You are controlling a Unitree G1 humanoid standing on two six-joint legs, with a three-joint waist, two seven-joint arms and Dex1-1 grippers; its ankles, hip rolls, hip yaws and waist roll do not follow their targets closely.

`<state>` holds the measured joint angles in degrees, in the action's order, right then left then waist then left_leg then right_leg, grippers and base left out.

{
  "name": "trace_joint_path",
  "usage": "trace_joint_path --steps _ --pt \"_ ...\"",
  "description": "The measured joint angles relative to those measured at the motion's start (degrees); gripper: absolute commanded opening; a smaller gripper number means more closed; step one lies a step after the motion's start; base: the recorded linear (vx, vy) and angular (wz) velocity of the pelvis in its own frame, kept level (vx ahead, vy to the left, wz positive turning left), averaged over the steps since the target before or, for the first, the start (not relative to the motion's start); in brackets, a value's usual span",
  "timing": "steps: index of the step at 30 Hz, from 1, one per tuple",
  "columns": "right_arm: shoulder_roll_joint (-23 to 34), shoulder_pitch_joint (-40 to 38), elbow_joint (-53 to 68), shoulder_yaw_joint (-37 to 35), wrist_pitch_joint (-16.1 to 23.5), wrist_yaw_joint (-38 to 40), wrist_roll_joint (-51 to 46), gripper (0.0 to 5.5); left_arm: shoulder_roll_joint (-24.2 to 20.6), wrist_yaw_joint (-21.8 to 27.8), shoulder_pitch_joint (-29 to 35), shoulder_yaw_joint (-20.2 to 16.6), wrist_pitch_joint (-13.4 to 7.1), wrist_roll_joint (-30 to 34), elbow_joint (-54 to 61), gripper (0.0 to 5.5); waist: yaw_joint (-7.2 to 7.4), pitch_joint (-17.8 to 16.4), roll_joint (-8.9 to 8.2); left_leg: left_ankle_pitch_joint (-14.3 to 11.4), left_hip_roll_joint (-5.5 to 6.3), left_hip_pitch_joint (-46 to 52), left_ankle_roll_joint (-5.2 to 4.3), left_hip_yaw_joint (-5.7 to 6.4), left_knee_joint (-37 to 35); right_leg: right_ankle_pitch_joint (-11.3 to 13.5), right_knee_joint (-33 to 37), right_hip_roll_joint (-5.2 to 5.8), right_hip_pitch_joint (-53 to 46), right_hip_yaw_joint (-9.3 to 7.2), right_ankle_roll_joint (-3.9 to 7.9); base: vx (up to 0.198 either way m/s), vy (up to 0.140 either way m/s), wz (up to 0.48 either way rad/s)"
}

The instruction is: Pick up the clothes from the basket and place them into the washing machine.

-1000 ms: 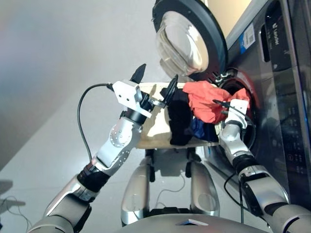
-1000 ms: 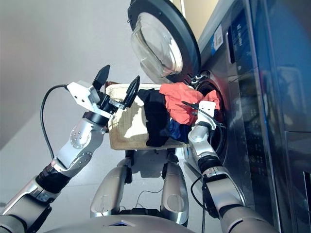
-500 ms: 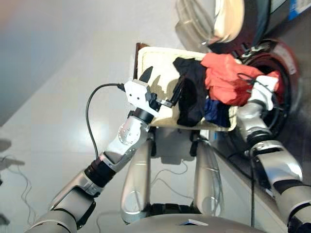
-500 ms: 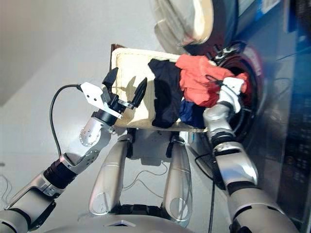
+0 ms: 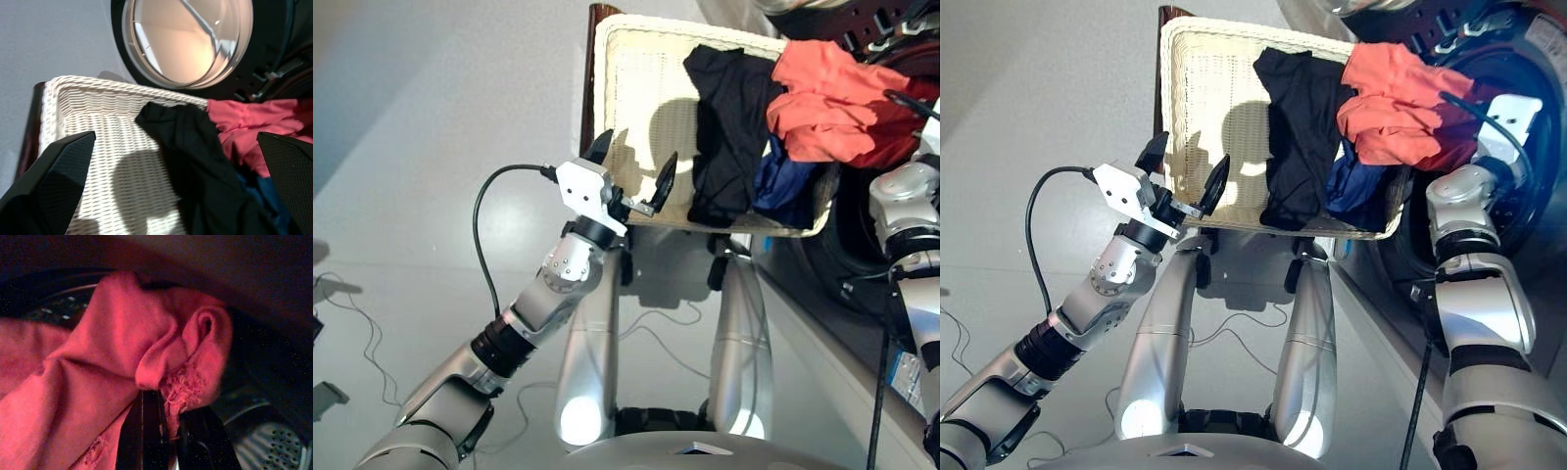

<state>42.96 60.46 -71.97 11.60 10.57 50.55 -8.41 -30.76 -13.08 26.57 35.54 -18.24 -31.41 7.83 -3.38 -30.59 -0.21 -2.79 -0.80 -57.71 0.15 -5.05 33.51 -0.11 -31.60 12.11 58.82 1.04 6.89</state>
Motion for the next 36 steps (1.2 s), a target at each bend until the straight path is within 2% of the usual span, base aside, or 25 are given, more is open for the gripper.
trace_joint_path --steps 1,2,3,5,6,7,8,9,10,11,13,15,17,24,25,26,27,36 --pt "0.4 0.6 -0.6 0.0 -0.1 -0.2 -1.2 0.00 -0.2 -0.1 0.5 0.0 0.1 0.0 0.0 5.50 0.03 0.0 -0.05 0.0 0.07 -0.3 -0.01 -0.44 -0.3 -0.4 0.2 0.21 0.3 0.28 0.52 0.000 0.000 0.000" --pt "0.8 1.2 -1.3 0.0 0.0 -0.4 -2.7 0.00 -0.3 -0.4 0.9 0.0 0.1 0.0 0.0 5.50 0.06 -0.1 -0.14 0.0 0.09 -0.5 -0.03 -1.23 -0.3 -0.4 0.2 0.52 0.6 0.78 0.60 0.000 0.000 0.000" --pt "1.2 1.8 -1.9 0.0 0.0 -0.7 -3.6 0.00 -0.5 -0.5 1.1 -0.1 0.1 0.0 0.1 5.50 0.06 -0.1 -0.15 -0.1 0.33 -0.9 -0.17 -1.49 0.5 -0.4 0.2 0.81 0.9 1.12 0.62 0.000 0.000 0.000" --pt "1.5 2.7 -2.1 -0.2 -0.1 -2.3 -7.0 0.00 -1.3 -0.6 0.4 -0.3 0.1 0.0 0.4 5.50 -0.18 -0.1 -0.18 -0.3 0.37 -1.3 0.18 -1.87 0.8 -0.8 -0.9 0.58 1.1 1.07 1.22 0.000 0.000 0.000" --pt "1.6 3.1 -2.8 -0.9 0.0 -2.6 -9.6 0.00 -2.0 -0.6 0.6 -0.3 0.2 0.0 1.1 5.50 -0.29 -0.1 -0.21 -0.3 0.31 -1.3 0.17 -2.65 0.8 -1.8 -5.7 0.55 1.6 0.98 0.68 -0.017 0.007 0.281" --pt "1.8 3.3 -3.5 -2.1 0.3 -2.3 -12.7 0.00 -2.5 -0.6 0.6 -0.6 0.1 -0.1 2.0 5.50 -0.26 -0.1 -0.37 -0.3 0.51 -1.4 0.13 -3.40 0.7 -4.4 -7.8 0.80 0.7 1.21 1.57 -0.014 0.004 0.451" --pt "2.1 4.4 -4.4 -3.1 1.1 -2.0 -15.3 0.00 -2.6 -0.6 0.7 -1.2 -0.1 -0.1 2.7 5.50 -0.26 -0.1 -0.40 -1.7 1.25 -2.1 -0.79 -2.06 4.6 -4.3 -7.5 1.42 1.4 1.86 1.43 -0.008 0.004 0.203" --pt "2.6 5.4 -4.5 -3.2 1.4 -2.1 -17.3 0.00 -2.8 -0.6 0.0 -1.3 -0.1 -0.2 3.5 5.50 -0.72 -0.1 -0.35 -5.5 1.53 -1.3 2.60 -0.25 7.8 -4.2 -7.7 0.98 1.8 2.37 1.88 0.000 0.000 0.000" --pt "3.8 5.7 -4.4 -3.3 2.0 -2.3 -19.1 0.00 -3.0 -0.5 -0.1 -1.0 -0.1 -0.2 3.7 5.50 -0.74 -0.1 -0.33 -5.2 1.37 -1.8 2.65 -1.79 7.4 -3.6 -7.0 1.17 2.3 3.17 2.22 0.000 0.000 0.000" --pt "4.5 5.9 -4.7 -3.3 2.3 -2.6 -21.2 0.00 -3.3 -0.4 0.0 -1.0 -0.1 -0.2 3.7 5.50 -0.84 -0.2 -0.39 -5.3 1.20 -2.1 3.44 -3.07 8.0 -3.2 -6.9 1.44 2.5 3.61 2.43 0.000 0.000 0.000" --pt "4.9 7.0 -6.1 -4.5 2.1 -4.4 -25.0 0.00 -4.3 -0.4 -0.7 -1.9 0.0 -0.3 3.7 5.50 -1.10 -0.1 -0.38 -6.2 1.11 -2.3 4.73 -4.59 9.2 -3.2 -7.0 1.93 2.4 4.10 2.54 0.000 0.000 0.000" --pt "5.3 8.8 -7.7 -5.7 1.9 -5.5 -28.6 0.00 -5.6 -0.4 -1.1 -2.8 -0.1 -0.5 3.7 5.50 -1.27 -0.1 -0.37 -6.8 1.07 -2.3 5.57 -5.88 9.6 -3.3 -7.1 2.79 2.3 4.11 2.69 0.000 0.000 0.000" --pt "5.6 9.9 -9.1 -5.7 1.8 -5.7 -31.2 0.00 -6.7 -0.4 -1.2 -3.3 -0.1 -0.8 3.8 5.50 -1.28 -0.1 -0.38 -7.1 1.08 -2.3 6.04 -6.70 9.7 -3.4 -7.2 3.29 2.3 4.10 2.76 0.000 0.000 0.000" --pt "5.7 10.7 -10.6 -5.8 1.6 -6.7 -31.4 0.00 -6.9 -0.4 -0.8 -3.2 -0.1 -1.6 3.9 5.50 -1.56 -0.2 -0.40 -7.1 0.97 -2.1 6.50 -6.95 10.4 -3.3 -7.2 3.36 2.2 4.08 3.13 0.000 0.000 0.000" --pt "5.7 10.9 -10.7 -5.8 1.2 -7.3 -31.4 1.29 -6.9 -0.3 -0.8 -3.1 -0.1 -1.6 4.0 5.50 -1.55 -0.2 -0.40 -7.1 0.96 -2.1 6.47 -6.96 10.5 -3.3 -7.2 3.36 2.2 4.10 3.10 0.000 0.000 0.000" --pt "5.7 11.2 -11.0 -5.8 0.9 -7.9 -31.5 4.27 -6.9 -0.3 -0.8 -3.1 -0.1 -1.7 4.0 5.50 -1.54 -0.2 -0.40 -7.3 0.93 -2.2 6.19 -6.97 10.4 -3.3 -7.2 3.35 2.1 4.12 3.14 0.000 0.000 0.000" --pt "5.7 11.6 -11.2 -5.8 0.8 -8.7 -32.4 5.50 -6.9 -0.3 -0.9 -3.0 -0.1 -1.7 4.0 5.50 -1.54 -0.1 -0.40 -7.3 0.93 -2.1 6.16 -6.97 10.4 -3.3 -7.2 3.35 2.1 4.14 3.14 0.000 0.000 0.000" --pt "5.3 12.7 -11.6 -8.1 0.7 -10.0 -37.7 5.50 -6.3 -0.4 -1.2 -2.9 0.0 -2.5 4.0 5.50 -2.03 -0.2 -0.40 -7.2 0.92 -1.3 6.41 -7.05 10.0 -3.3 -6.7 3.38 1.1 4.08 3.15 0.000 0.000 0.000"
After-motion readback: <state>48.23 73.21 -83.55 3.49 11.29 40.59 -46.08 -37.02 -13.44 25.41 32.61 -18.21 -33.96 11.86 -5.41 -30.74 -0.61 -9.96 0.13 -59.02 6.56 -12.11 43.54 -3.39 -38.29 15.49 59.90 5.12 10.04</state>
